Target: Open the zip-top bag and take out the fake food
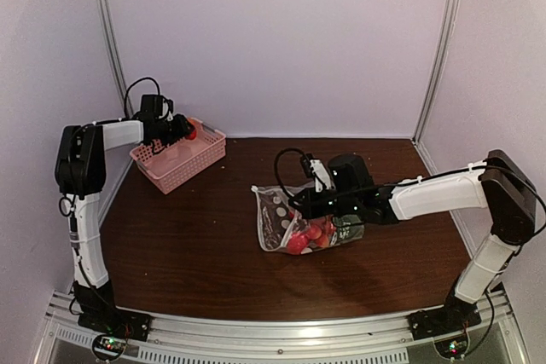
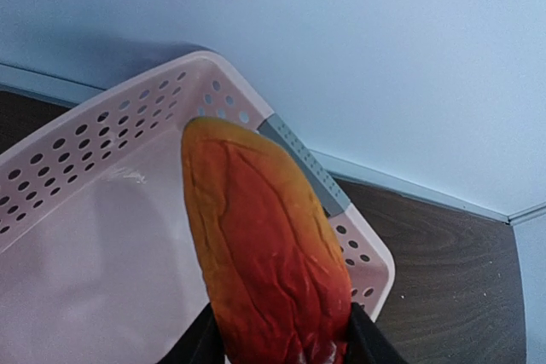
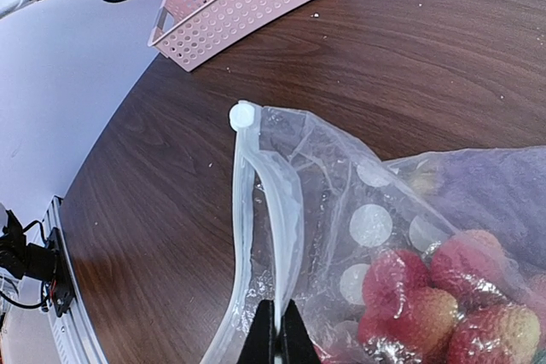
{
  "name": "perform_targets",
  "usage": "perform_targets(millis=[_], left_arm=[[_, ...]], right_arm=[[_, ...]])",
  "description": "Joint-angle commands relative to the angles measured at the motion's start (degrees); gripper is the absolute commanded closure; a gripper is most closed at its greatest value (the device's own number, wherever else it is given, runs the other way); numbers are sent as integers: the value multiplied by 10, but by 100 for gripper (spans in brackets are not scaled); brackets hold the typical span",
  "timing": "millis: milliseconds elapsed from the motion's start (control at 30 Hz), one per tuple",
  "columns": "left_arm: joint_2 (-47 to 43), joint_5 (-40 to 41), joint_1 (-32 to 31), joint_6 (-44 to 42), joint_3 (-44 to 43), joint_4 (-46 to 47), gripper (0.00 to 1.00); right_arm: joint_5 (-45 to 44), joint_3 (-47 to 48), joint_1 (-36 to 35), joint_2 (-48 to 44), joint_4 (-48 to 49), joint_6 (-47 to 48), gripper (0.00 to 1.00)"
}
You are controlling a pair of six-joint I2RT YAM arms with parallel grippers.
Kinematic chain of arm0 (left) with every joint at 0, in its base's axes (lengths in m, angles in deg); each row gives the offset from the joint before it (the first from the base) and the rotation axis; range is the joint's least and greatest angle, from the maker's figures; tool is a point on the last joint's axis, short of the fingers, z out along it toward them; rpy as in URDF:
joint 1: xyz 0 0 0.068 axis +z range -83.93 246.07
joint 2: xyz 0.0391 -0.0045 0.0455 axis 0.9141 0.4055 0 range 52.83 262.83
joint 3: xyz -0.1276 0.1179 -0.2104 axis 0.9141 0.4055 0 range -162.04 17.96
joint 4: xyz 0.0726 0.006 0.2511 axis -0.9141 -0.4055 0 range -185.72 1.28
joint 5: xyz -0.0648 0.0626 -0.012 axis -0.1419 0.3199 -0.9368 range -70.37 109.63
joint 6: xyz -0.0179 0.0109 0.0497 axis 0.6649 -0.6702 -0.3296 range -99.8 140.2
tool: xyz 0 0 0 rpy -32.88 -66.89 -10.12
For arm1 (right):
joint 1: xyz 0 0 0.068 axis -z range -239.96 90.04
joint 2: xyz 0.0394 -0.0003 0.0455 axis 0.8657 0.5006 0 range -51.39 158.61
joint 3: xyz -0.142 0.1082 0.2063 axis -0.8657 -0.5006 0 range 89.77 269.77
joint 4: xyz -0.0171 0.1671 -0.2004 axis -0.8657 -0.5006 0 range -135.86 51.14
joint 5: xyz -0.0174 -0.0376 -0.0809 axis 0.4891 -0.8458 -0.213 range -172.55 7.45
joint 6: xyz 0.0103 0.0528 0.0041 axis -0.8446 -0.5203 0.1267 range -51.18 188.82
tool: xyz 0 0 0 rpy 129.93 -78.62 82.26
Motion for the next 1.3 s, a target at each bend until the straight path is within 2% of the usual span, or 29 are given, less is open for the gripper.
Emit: perform_targets(millis=[0, 367, 733, 1000, 1100, 1267], left_arm=[[49, -6, 7, 0, -56, 5, 80], [179, 18, 7, 3, -198, -49, 78], [257, 29, 7, 9, -288, -100, 66], [249, 47, 7, -1, -325, -153, 49], [236, 63, 7, -8, -334, -177, 34], [206, 78, 7, -25, -343, -207, 29]], right_arm=[[3, -8, 2, -22, -5, 1, 100], [-5, -16, 2, -30, -12, 2, 100], [-3, -12, 2, -25, -4, -1, 100], [-1, -9, 3, -22, -1, -1, 100], [0, -11, 2, -22, 3, -1, 100], [-1, -18, 2, -24, 11, -1, 100]])
